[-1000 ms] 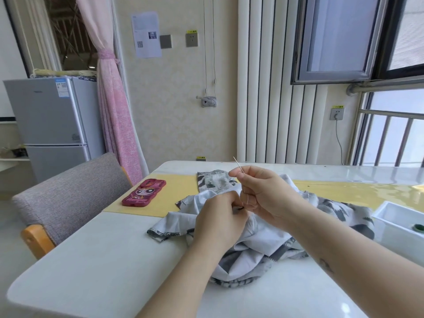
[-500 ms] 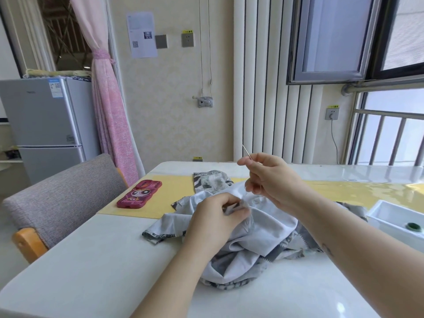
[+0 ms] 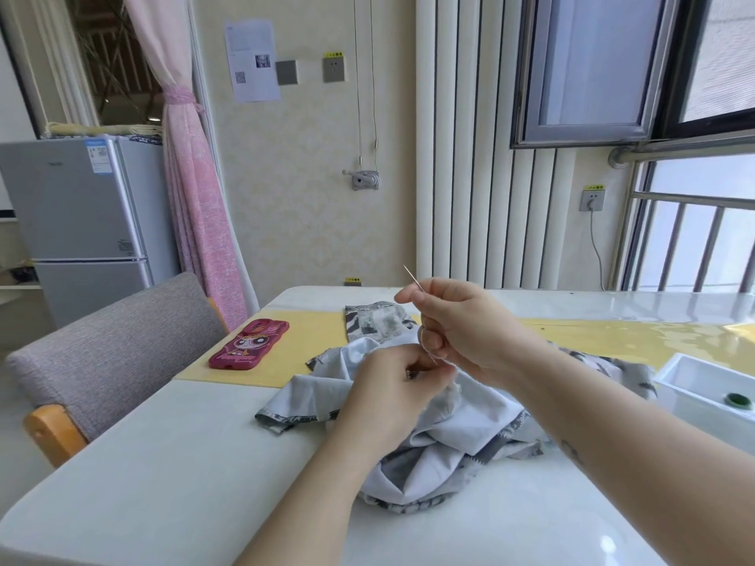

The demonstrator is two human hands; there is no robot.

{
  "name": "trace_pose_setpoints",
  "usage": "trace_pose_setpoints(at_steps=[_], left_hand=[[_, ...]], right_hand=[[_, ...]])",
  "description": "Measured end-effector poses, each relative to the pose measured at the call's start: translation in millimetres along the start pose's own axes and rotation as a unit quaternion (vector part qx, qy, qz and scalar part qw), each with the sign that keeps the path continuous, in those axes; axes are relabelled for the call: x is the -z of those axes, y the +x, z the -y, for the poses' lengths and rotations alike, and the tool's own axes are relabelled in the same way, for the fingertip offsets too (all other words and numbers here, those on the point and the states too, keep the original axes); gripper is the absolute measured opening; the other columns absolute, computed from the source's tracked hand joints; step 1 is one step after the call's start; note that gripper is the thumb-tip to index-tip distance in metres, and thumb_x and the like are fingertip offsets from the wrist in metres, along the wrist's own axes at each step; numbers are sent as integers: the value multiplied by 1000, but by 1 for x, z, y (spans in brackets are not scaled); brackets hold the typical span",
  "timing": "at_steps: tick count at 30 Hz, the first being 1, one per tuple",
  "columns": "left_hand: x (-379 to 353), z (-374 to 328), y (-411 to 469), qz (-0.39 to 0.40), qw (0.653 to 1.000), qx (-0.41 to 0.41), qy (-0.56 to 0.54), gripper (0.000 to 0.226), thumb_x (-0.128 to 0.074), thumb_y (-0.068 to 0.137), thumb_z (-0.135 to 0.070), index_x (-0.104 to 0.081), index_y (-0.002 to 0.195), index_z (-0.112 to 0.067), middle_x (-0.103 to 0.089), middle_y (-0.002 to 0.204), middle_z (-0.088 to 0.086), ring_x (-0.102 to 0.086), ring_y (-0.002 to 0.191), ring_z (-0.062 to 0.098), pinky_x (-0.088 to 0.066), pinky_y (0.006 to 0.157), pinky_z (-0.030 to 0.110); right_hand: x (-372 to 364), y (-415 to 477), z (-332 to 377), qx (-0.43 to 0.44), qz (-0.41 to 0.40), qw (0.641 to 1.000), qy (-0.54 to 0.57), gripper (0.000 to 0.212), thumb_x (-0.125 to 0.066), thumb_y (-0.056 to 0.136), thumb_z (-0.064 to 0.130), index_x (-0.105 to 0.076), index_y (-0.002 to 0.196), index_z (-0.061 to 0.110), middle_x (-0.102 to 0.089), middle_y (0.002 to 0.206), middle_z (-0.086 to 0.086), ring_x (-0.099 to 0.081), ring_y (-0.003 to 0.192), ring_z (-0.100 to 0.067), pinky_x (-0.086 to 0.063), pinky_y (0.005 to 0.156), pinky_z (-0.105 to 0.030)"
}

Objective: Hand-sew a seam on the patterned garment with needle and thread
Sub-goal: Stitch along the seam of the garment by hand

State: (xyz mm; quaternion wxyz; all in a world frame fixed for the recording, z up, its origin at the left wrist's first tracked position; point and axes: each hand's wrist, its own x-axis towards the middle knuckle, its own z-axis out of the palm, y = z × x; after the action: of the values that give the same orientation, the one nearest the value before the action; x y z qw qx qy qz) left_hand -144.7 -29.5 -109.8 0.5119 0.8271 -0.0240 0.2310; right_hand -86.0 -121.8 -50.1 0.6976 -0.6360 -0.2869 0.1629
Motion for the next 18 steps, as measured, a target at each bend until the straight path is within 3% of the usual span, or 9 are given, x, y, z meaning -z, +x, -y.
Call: trace_pose_setpoints(at_steps=[5, 7, 9, 12, 15, 18], left_hand=[[-3, 3, -2, -17, 999, -8, 48, 25, -66, 87, -25, -61, 63, -25, -61, 59, -13, -52, 62, 0, -38, 62, 14], [-2, 5, -2, -28, 999, -9, 23, 18, -67, 87, -24, -66, 69, -25, -64, 61, -16, -55, 63, -3, -39, 63, 11], [1, 7, -3, -24, 999, 5, -25, 14, -66, 88, -21, -69, 75, -25, -67, 66, -19, -57, 67, -8, -41, 67, 8], [8, 13, -4, -43, 992, 28, -118, 15, -64, 88, -18, -73, 77, -23, -73, 78, -9, -65, 79, 3, -48, 77, 15], [13, 14, -3, -93, 974, 51, -200, 11, -63, 88, -14, -70, 79, -17, -72, 72, -11, -64, 73, -4, -45, 70, 8], [18, 12, -2, -148, 943, 75, -290, 11, -60, 89, -11, -68, 81, -13, -69, 67, -11, -62, 67, -4, -45, 65, 6]], right_hand=[[-5, 0, -3, 14, -18, 1000, -12, 22, -44, 100, 11, -60, 85, 11, -28, 50, 0, -33, 40, -11, -21, 41, -21], [-2, 1, 0, 28, -27, 999, -20, 23, -44, 100, 11, -61, 85, 12, -32, 46, 4, -38, 40, -11, -29, 44, -21], [9, 2, 4, 40, -52, 995, -72, 24, -45, 99, 13, -63, 84, 14, -37, 46, 5, -48, 43, -11, -40, 49, -20], [31, 6, 4, 16, -82, 988, -126, 28, -44, 100, 20, -65, 83, 15, -47, 61, 0, -60, 61, -12, -46, 51, -19], [48, 11, -7, -29, -99, 984, -142, 32, -44, 100, 28, -68, 81, 16, -49, 77, -1, -55, 71, -13, -44, 52, -21], [57, 17, -20, -42, -120, 962, -240, 34, -45, 99, 31, -71, 82, 19, -45, 76, -3, -40, 58, -13, -32, 50, -21]])
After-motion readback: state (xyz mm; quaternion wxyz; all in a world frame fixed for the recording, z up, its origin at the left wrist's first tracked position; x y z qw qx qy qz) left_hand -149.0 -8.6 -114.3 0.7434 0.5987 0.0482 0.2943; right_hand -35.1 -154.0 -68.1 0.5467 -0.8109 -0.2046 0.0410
